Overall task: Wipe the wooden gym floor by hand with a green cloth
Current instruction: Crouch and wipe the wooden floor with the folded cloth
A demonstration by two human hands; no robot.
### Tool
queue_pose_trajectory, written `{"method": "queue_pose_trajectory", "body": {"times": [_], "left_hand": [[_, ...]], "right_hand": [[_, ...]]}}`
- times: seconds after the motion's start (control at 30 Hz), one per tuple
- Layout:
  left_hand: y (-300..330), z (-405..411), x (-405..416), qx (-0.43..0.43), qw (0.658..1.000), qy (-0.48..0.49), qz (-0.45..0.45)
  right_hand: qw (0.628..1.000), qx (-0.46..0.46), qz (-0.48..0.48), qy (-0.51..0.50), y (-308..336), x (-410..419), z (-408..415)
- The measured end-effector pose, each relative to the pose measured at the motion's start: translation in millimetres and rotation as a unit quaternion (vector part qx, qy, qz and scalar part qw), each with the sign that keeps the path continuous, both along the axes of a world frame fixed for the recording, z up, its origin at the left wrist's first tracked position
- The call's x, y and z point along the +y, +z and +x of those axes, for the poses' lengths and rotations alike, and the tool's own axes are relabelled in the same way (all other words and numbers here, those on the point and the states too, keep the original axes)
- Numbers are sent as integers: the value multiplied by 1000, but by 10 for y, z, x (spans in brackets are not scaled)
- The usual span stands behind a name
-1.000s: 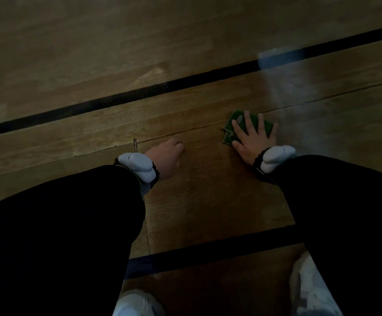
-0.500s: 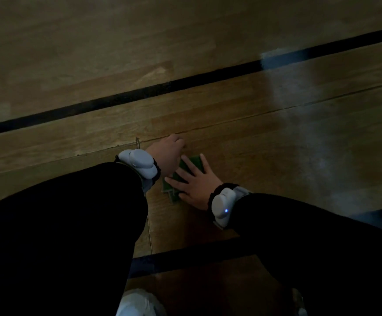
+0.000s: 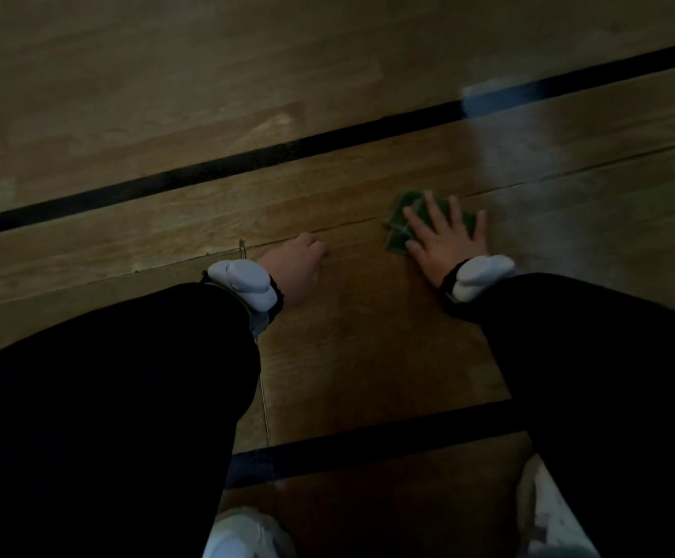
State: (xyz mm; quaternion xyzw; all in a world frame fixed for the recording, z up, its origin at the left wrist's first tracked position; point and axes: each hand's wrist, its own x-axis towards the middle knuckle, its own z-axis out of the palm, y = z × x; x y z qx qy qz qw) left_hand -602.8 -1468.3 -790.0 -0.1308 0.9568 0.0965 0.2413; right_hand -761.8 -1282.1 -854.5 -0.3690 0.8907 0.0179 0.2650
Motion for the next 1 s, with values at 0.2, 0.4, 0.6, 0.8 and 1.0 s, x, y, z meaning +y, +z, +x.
{"method": "queue_pose_trajectory", "body": {"times": [0.2,0.4,0.6,0.8,1.0], "left_hand": [[-6,25,-40,-6,1000,8,7],[8,37,-54,1,1000,15,6],[10,43,-54,-4,1000,15,10],[31,35,-55,1,1000,15,12],[-6,81,-89,-6,1000,21,5]], "right_hand": [[978,27,19,-205,-81,314,-347],[974,37,14,-223,-63,156,-195],[995,3,6,-97,13,-78,104],[997,-15,11,81,85,-456,730],[979,-43,-8,200,97,-633,1189]]}}
